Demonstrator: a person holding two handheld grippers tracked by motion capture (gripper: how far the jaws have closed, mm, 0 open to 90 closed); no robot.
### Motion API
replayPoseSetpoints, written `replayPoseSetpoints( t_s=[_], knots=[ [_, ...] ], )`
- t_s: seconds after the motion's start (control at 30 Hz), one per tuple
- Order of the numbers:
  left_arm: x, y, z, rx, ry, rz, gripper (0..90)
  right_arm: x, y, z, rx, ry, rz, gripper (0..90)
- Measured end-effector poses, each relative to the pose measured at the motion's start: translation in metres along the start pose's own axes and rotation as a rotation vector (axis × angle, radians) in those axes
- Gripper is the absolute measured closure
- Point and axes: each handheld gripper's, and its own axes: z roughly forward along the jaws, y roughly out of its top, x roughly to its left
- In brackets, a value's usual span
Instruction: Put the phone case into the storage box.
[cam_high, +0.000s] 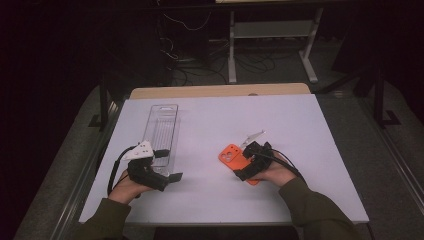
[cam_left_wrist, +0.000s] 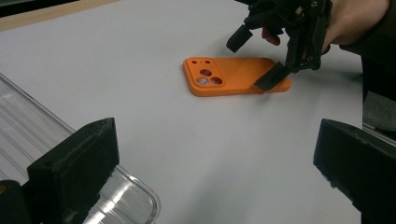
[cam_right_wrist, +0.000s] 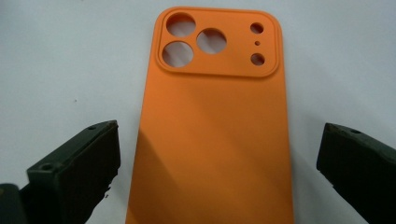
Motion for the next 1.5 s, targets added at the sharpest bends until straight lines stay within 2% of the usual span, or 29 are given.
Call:
replayPoseSetpoints(
  t_s=[0.2,0.43,0.8,1.17,1.5],
  knots=[
    [0.0002,0.0002,-0.0003,0.001,0.002,0.005,0.0,0.0012,-0.0007,0.0039,0.031,0.005,0.005,0.0],
    [0.0003,0.0001,-0.0002,0.0,0.001,0.004,0.0,0.0006,-0.0014,0.0056,0.04,0.007,0.002,2.3],
    [-0.0005,0.0001,0.0001,-0.002,0.0,-0.003,0.0,0.0004,-0.0018,0.006,0.04,-0.003,0.0,5.0],
    [-0.0002,0.0003,0.0002,0.002,-0.001,0.008,0.0,0.0016,-0.0024,0.0052,0.039,-0.007,0.005,7.2],
    [-0.0003,0.0003,0.0005,0.002,-0.001,0.011,0.0,0.006,-0.0049,0.0025,0.021,-0.01,0.007,14.3]
  ],
)
